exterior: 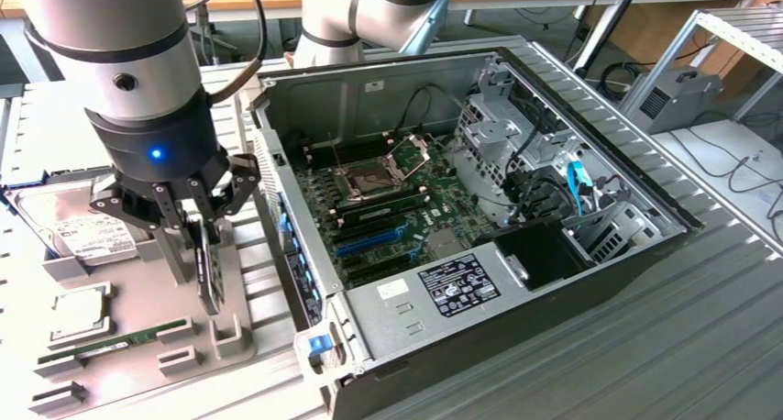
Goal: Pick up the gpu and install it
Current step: 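Pick up the gpu and move the gpu toward the slot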
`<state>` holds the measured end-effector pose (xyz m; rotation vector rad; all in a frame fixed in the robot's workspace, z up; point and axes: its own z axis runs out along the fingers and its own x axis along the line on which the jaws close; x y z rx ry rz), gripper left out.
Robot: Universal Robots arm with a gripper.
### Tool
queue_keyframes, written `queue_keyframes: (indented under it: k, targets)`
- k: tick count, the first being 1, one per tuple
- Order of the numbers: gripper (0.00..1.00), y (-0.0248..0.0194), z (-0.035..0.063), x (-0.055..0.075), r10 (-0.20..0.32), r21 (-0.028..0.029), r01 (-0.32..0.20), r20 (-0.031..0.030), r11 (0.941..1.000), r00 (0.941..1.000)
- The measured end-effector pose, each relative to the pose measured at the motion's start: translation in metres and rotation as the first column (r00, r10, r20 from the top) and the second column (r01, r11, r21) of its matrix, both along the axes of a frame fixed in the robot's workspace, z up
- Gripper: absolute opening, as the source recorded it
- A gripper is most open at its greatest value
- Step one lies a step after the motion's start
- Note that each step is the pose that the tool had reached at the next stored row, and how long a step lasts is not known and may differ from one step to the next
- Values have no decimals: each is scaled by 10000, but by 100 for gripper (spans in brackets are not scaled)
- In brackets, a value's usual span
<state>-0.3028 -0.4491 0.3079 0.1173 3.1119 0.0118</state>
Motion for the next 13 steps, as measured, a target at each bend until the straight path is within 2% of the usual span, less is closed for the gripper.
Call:
queue_keyframes:
  k: [13]
  targets:
    - [26,0,39,0,0,0,0,0,10000,10000]
